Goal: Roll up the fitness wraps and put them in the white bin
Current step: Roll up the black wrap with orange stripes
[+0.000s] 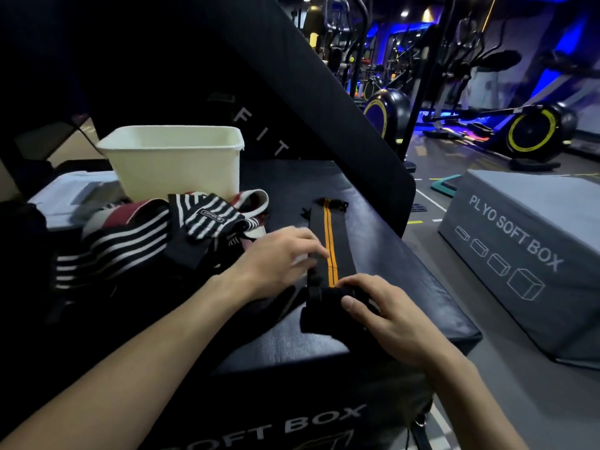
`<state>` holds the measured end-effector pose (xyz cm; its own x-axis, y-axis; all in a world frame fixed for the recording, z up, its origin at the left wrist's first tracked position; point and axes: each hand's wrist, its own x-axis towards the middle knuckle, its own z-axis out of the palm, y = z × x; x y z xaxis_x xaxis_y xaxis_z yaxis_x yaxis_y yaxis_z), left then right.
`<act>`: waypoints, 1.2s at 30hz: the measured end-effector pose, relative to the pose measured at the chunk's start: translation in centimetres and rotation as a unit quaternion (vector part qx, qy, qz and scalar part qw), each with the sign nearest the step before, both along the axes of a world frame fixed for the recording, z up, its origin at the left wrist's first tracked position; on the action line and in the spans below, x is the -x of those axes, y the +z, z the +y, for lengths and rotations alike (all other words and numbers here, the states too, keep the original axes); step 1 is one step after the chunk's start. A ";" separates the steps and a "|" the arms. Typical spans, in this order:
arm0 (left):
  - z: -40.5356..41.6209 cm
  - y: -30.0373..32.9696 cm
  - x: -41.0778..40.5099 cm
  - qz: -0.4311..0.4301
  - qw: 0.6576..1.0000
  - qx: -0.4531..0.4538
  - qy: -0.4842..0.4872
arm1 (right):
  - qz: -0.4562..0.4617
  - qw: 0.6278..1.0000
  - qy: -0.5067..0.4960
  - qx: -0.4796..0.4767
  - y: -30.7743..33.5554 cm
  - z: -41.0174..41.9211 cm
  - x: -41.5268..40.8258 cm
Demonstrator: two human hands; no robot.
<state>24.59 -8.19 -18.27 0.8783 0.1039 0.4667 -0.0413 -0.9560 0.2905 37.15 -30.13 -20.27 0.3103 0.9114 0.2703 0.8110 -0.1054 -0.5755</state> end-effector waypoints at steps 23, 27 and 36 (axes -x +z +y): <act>-3.2 -1.2 3.0 0.057 0.955 0.276 0.091 | -0.060 0.990 -0.121 -0.028 -1.0 2.9 0.9; -2.8 -1.3 2.6 0.073 0.947 0.299 0.091 | -0.054 0.987 -0.117 -0.098 -0.6 3.2 1.4; -2.9 -1.1 2.3 0.076 0.956 0.249 0.133 | -0.102 0.993 -0.041 -0.048 -0.2 1.1 0.2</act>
<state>22.26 -11.13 -19.41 0.8434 0.5095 0.1706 0.2632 -0.6687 0.6954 36.93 -29.03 -20.49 0.3124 0.8526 0.4190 0.9026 -0.1289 -0.4107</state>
